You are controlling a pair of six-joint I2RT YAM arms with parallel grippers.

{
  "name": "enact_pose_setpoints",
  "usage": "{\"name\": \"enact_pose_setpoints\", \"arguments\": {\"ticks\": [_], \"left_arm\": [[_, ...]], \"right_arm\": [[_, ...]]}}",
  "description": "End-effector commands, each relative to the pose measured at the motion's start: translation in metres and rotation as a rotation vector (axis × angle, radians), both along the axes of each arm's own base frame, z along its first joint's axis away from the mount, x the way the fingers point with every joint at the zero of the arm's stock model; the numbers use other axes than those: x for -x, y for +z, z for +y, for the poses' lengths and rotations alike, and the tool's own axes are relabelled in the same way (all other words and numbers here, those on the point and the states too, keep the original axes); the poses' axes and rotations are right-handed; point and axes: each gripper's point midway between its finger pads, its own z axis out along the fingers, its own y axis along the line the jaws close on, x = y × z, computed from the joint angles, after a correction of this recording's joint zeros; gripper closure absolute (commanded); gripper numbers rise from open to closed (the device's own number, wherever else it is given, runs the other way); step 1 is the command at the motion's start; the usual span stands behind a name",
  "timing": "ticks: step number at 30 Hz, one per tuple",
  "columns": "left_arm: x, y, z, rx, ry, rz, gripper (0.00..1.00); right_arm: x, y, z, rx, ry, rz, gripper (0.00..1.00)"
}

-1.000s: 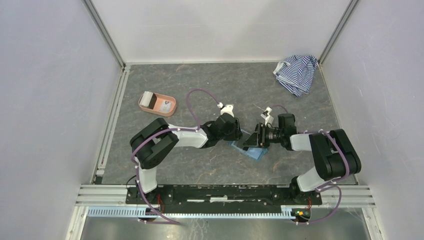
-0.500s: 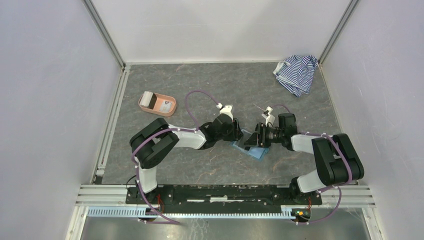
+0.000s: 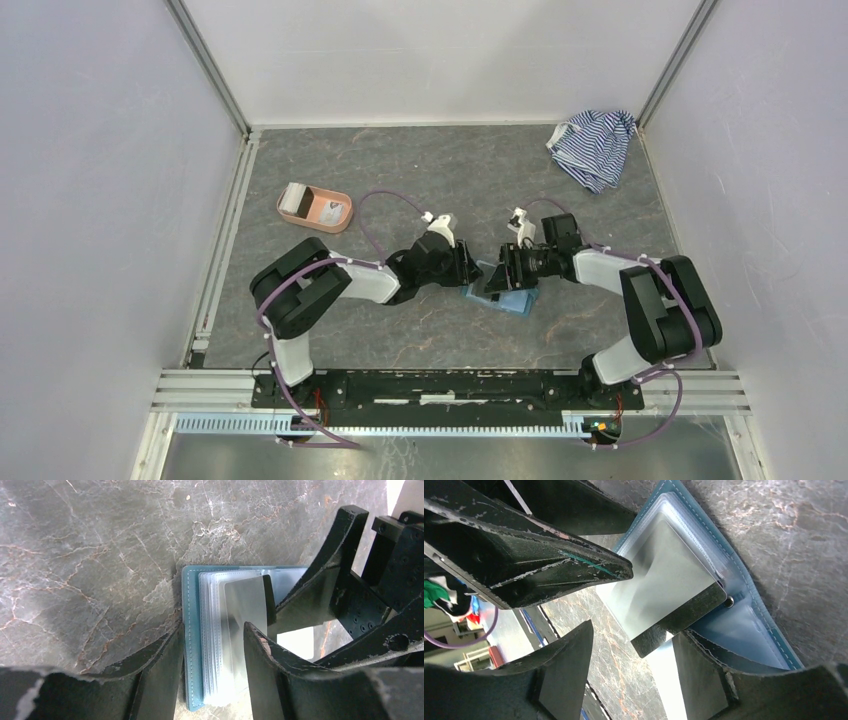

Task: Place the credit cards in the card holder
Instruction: Insert the credit card into the card holder.

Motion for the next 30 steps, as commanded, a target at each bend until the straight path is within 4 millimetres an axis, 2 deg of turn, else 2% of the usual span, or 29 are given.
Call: {"name": "enact_pose_setpoints", "arguments": {"ticks": [1, 6, 14, 23, 30], "left_arm": [[0.084, -0.061, 0.027, -0.118, -0.133, 0.340, 0.45], [0.084, -0.053, 0.022, -0.063, -0.132, 0.345, 0.44], [0.082, -0.041, 0.023, 0.061, -0.097, 0.352, 0.41], [0.084, -0.038, 0.021, 0.116, -0.092, 0.364, 0.40], [0.083, -0.036, 0.021, 0.154, -0.082, 0.362, 0.39]], "right_arm": [[-0.011, -0.023, -0.006, 0.166, 0.105, -0.101, 0.33], [-0.007, -0.027, -0.005, 0.250, 0.218, -0.152, 0.28], [-0.013, -0.024, -0.001, 0.359, 0.338, -0.297, 0.25], [-0.013, -0.015, 0.023, 0.466, 0.486, -0.471, 0.24], [-0.009, -0.008, 0.032, 0.510, 0.550, -0.538, 0.17]]}}
